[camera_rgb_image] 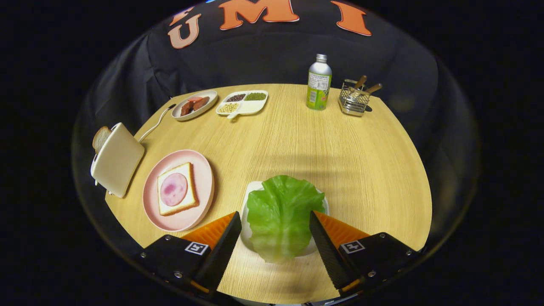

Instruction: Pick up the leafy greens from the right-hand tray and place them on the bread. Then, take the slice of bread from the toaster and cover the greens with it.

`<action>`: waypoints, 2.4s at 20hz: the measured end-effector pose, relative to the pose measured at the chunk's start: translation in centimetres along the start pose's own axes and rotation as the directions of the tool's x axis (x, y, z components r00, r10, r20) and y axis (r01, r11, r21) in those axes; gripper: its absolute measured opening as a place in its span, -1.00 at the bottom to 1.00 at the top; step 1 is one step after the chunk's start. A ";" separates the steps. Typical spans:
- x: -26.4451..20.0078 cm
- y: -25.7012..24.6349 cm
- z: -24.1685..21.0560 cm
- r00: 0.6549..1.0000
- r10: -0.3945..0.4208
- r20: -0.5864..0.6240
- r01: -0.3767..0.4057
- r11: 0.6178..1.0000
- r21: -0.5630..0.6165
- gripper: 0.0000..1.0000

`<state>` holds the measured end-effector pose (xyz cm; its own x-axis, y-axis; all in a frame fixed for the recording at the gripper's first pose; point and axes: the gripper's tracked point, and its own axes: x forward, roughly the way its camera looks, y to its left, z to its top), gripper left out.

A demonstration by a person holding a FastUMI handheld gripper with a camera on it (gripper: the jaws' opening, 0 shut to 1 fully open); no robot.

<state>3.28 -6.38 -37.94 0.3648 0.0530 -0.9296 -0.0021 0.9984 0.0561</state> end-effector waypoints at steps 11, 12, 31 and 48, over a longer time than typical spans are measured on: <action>3.9 -1.2 -2.0 0.992 -0.046 -0.115 0.046 0.999 -0.004 0.63; 4.4 -1.2 -1.8 0.993 -0.049 -0.107 0.048 0.999 -0.009 0.63; 4.1 -2.2 -1.3 0.998 -0.046 -0.032 0.048 0.996 0.072 -0.98; -2.1 5.5 3.1 0.986 0.098 0.133 -0.095 0.995 -0.026 -0.98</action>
<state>5.45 -1.04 -34.58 0.4833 0.1477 -0.8629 -0.0611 0.9889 0.1351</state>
